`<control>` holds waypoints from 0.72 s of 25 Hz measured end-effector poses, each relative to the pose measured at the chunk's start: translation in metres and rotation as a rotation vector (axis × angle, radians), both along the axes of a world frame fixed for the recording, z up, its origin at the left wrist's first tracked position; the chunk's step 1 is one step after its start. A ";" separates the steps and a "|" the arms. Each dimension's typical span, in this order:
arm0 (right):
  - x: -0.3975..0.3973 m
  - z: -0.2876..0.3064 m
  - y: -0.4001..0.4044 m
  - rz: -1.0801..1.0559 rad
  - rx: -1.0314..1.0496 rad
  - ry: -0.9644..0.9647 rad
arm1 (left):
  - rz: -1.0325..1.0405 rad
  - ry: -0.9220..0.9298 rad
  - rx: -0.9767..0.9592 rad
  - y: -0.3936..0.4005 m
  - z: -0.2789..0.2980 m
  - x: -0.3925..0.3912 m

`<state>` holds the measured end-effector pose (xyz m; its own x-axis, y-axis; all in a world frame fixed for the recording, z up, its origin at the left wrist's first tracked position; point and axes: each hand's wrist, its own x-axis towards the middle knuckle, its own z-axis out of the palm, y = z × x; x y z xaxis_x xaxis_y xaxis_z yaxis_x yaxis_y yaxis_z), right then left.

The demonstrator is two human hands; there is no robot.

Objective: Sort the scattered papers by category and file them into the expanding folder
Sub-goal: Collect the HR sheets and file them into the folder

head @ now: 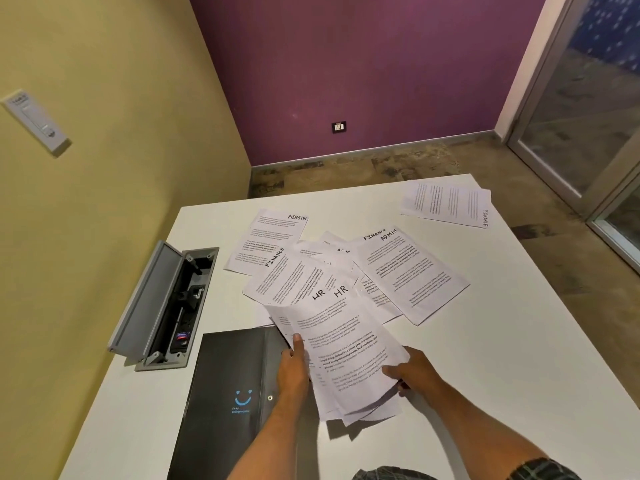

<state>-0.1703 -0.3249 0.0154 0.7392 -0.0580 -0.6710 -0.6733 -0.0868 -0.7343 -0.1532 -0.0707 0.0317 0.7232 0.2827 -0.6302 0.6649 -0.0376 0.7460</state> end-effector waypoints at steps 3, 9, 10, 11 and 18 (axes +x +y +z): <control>-0.001 0.004 0.000 0.060 -0.017 0.007 | 0.005 -0.028 -0.025 -0.010 0.018 -0.003; -0.013 0.017 -0.004 0.131 0.038 0.039 | -0.089 -0.078 0.170 -0.008 0.007 -0.004; -0.013 0.013 -0.008 0.131 0.005 0.021 | -0.077 -0.099 0.148 -0.007 0.011 -0.004; -0.012 0.011 -0.013 0.113 -0.052 -0.004 | -0.065 -0.122 0.128 -0.006 0.013 -0.003; 0.020 0.029 -0.019 0.059 0.190 -0.128 | -0.086 -0.178 -0.108 -0.005 0.045 0.013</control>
